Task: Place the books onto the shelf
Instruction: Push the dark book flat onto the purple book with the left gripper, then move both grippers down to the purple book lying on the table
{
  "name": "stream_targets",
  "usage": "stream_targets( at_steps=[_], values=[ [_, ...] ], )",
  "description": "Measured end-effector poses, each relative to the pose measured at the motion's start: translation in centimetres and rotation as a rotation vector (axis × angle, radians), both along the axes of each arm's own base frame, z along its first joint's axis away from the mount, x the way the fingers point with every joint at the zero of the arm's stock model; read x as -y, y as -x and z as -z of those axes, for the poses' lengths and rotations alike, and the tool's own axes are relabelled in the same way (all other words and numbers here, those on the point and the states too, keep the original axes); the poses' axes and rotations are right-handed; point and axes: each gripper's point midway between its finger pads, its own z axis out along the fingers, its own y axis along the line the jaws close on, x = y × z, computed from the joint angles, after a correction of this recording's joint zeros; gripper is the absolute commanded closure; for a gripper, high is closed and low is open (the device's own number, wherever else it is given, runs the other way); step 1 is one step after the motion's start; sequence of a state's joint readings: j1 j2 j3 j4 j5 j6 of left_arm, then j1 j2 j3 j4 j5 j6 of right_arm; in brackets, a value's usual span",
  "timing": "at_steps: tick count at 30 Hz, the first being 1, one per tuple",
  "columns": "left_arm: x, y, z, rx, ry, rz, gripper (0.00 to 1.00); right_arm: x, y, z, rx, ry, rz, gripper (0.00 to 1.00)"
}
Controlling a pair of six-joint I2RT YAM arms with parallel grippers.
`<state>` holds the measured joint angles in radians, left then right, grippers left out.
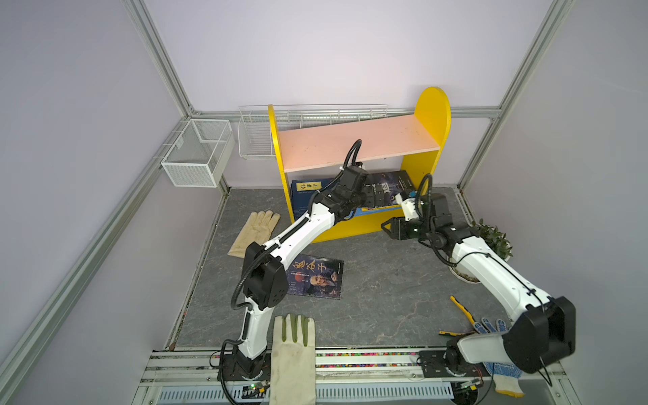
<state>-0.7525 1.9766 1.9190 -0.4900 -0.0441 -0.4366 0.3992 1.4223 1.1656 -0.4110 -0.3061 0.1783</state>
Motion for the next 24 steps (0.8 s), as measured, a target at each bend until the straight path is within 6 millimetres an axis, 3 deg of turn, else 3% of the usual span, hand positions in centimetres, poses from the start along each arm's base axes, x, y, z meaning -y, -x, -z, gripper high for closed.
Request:
stream_targets(
  at_steps=[2,6,9,12,15,19,22,24],
  values=[
    [-2.4,1.9,-0.3,0.011,-0.032,0.002,0.00,-2.6,1.5,2.2,-0.040,0.034,-0.105,0.41],
    [-10.4,7.0,-1.1,0.057,-0.061,-0.104,0.00,-7.0,4.7,7.2,-0.122,0.120,-0.289,0.40],
    [-16.5,10.4,-1.3,0.090,-0.048,-0.226,0.00,-8.4,6.0,9.6,-0.164,0.157,-0.349,0.40],
    [-21.4,12.6,-0.5,0.081,-0.022,-0.350,0.00,-8.3,5.8,10.3,-0.173,0.173,-0.344,0.39],
    [-25.3,13.5,3.2,-0.021,-0.024,-0.472,0.00,-8.2,5.0,10.0,-0.157,0.181,-0.331,0.38],
    [-29.8,14.4,11.7,-0.256,-0.122,-0.584,0.00,-8.3,3.9,9.3,-0.126,0.182,-0.317,0.38],
    [-30.8,15.5,16.8,-0.441,-0.168,-0.589,0.00,-8.1,3.5,9.4,-0.121,0.191,-0.306,0.38],
    [-30.0,16.1,18.8,-0.531,-0.182,-0.541,0.00,-8.0,3.3,9.4,-0.118,0.198,-0.301,0.38]
  ],
)
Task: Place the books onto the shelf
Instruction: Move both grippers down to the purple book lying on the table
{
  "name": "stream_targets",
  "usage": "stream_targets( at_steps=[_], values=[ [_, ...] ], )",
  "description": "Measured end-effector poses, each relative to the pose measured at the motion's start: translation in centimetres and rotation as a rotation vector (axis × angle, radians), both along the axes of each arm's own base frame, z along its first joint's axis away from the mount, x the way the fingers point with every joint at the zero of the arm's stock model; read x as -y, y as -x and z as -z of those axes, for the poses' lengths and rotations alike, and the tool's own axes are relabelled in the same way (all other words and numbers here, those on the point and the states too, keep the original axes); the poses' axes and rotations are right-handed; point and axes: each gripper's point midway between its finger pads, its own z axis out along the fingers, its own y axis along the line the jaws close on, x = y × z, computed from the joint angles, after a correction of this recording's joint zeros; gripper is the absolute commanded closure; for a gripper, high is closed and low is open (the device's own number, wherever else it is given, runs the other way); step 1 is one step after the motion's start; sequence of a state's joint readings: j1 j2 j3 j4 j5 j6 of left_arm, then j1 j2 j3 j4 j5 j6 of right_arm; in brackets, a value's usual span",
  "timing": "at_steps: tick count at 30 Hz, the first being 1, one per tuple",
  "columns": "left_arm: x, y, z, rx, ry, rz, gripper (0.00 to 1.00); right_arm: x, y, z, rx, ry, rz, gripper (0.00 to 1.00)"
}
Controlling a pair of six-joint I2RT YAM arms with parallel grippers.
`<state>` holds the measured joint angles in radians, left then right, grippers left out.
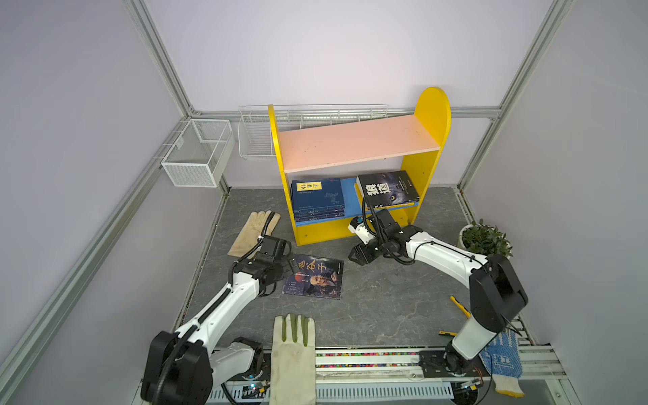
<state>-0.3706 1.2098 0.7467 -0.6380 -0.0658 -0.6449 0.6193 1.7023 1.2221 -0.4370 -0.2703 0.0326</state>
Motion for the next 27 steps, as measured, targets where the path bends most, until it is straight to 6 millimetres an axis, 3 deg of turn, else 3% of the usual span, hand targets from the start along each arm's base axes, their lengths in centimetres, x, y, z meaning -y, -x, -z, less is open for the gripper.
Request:
stream_targets(
  at_steps=[7,12,17,19,22,26,27],
  values=[
    [3.6,1.7,4.4,-0.195,0.122,0.154,0.01,0.1,0.4,0.4,-0.014,0.004,-0.031,0.36],
    [5.3,1.8,4.1,-0.180,0.132,0.234,0.01,0.0,2.3,4.0,-0.165,0.015,-0.096,0.37],
    [8.9,2.9,3.5,-0.170,0.138,0.439,0.03,0.5,4.9,8.5,-0.345,0.043,-0.127,0.37],
    [9.8,3.1,3.0,-0.158,0.167,0.492,0.06,0.5,4.9,8.4,-0.354,0.029,-0.124,0.37],
    [11.4,2.8,1.9,-0.103,0.218,0.568,0.19,0.8,4.5,8.4,-0.372,0.000,-0.096,0.37],
    [14.3,2.1,0.3,-0.054,0.234,0.708,0.26,2.8,2.6,8.3,-0.371,-0.024,0.014,0.36],
    [15.0,1.8,0.0,-0.047,0.234,0.737,0.21,3.6,1.9,8.3,-0.369,-0.025,0.053,0.36]
  ],
)
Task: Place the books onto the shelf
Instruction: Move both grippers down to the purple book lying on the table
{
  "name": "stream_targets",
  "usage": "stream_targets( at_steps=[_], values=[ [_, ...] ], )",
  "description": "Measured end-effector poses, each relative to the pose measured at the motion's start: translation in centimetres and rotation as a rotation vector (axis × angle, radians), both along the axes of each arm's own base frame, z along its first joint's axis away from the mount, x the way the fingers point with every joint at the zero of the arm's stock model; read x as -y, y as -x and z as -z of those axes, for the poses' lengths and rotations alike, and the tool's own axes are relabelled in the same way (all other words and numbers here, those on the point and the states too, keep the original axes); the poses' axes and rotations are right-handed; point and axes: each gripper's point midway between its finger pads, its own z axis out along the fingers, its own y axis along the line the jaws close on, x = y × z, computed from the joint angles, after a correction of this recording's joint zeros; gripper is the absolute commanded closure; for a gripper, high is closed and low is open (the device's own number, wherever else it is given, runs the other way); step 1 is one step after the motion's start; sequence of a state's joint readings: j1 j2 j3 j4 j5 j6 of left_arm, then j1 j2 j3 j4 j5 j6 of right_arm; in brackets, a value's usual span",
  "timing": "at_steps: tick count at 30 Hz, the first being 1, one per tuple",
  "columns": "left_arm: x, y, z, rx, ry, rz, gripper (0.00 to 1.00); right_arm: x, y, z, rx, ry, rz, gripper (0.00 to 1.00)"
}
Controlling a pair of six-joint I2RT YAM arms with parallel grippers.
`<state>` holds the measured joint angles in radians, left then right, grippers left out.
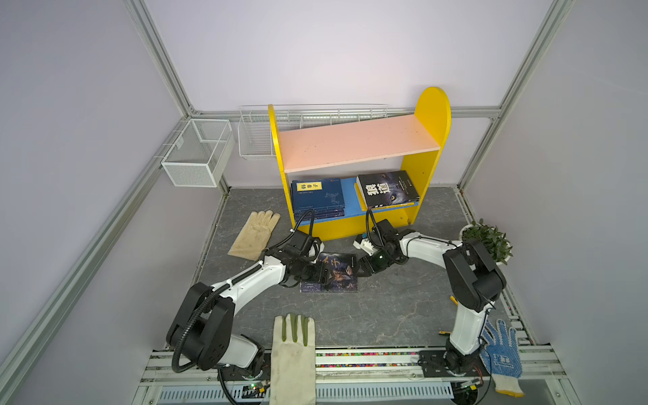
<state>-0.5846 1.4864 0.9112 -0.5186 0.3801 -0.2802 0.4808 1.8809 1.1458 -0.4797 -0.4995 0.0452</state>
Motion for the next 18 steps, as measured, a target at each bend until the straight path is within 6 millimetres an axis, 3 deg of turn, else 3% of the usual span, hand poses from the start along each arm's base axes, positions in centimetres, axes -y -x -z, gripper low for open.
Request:
stream_targets(
  at_steps=[2,5,9,13,15,18],
  values=[
    [1.1,-0.9,-0.4,0.014,-0.005,0.033,0.11,1.8,-1.5,-0.1,0.005,0.013,0.083,0.36],
    [0.8,-2.2,-0.5,0.056,-0.044,0.016,0.04,4.1,-3.1,-0.6,0.033,0.037,0.178,0.36],
    [-1.3,-2.8,-1.7,0.127,-0.097,-0.073,0.01,4.9,-3.4,-1.4,0.069,0.060,0.211,0.36],
    [-4.8,-2.6,-2.8,0.181,-0.108,-0.216,0.01,4.7,-3.1,-1.4,0.073,0.061,0.204,0.36],
    [-6.8,-2.3,-1.5,0.158,-0.115,-0.289,0.00,4.4,-2.7,-1.2,0.071,0.060,0.184,0.36],
    [-8.6,-1.4,2.3,0.048,-0.163,-0.335,0.01,3.2,-1.6,-1.2,0.071,0.048,0.126,0.36]
  ],
)
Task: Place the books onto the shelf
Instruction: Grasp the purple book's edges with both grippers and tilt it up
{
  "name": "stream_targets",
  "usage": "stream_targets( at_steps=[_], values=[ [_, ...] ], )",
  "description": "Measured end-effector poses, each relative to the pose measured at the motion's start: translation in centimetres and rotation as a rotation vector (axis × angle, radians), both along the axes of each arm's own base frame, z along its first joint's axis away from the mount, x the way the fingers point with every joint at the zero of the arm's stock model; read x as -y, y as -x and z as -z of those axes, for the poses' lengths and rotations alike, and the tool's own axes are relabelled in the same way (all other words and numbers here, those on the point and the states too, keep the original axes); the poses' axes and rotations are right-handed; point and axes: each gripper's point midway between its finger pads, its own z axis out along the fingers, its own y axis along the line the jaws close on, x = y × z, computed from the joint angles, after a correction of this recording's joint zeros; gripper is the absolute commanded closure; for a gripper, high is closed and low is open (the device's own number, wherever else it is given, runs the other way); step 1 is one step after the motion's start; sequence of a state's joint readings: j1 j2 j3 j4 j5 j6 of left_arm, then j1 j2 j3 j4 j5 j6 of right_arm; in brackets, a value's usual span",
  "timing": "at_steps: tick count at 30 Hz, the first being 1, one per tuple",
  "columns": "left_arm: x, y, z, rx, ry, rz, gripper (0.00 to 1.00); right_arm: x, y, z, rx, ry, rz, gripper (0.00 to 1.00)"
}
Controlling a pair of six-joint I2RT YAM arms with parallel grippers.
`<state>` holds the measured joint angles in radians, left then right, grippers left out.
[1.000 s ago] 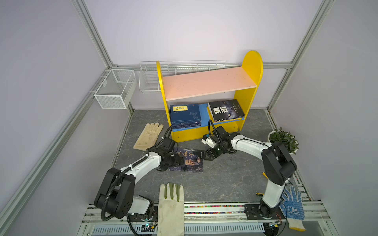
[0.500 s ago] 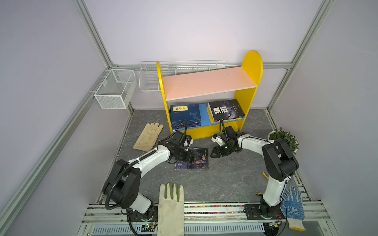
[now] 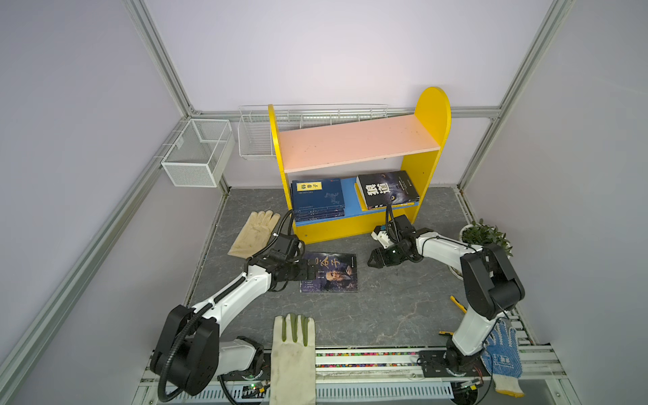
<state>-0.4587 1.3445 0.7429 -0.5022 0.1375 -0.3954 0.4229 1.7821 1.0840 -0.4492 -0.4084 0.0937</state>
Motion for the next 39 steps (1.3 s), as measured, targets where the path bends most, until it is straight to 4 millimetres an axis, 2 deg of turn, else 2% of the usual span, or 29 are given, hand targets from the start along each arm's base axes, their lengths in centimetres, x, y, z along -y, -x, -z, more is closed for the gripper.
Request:
stream_targets(
  at_steps=[3,7,12,17,20,24,28,36,39],
  values=[
    [1.0,0.5,3.1,-0.125,-0.001,0.037,0.07,-1.3,1.2,-0.2,-0.005,-0.023,-0.068,0.36],
    [3.9,-0.9,2.9,-0.147,0.056,0.117,0.27,-2.4,3.0,-0.2,-0.038,-0.056,-0.142,0.37],
    [6.5,-0.6,2.6,-0.171,0.066,0.261,0.38,-2.7,3.9,1.1,-0.107,-0.073,-0.154,0.37],
    [7.0,-1.3,3.1,-0.215,0.069,0.285,0.50,-1.9,3.2,1.2,-0.129,-0.088,-0.105,0.38],
    [7.8,-1.5,3.0,-0.217,0.072,0.307,0.53,-1.0,2.5,1.1,-0.126,-0.093,-0.058,0.38],
    [9.1,-1.1,2.6,-0.219,0.100,0.344,0.69,1.1,0.9,1.1,-0.110,-0.071,0.046,0.38],
    [10.1,-0.9,2.1,-0.210,0.133,0.376,0.80,2.3,-0.6,1.4,-0.086,-0.042,0.116,0.38],
    [10.1,-0.8,2.1,-0.214,0.137,0.383,0.82,1.9,-1.1,1.2,-0.051,-0.047,0.111,0.48],
    [9.8,-0.6,2.2,-0.228,0.127,0.378,0.82,1.4,-1.1,0.3,-0.031,-0.085,0.089,0.54]
  ],
)
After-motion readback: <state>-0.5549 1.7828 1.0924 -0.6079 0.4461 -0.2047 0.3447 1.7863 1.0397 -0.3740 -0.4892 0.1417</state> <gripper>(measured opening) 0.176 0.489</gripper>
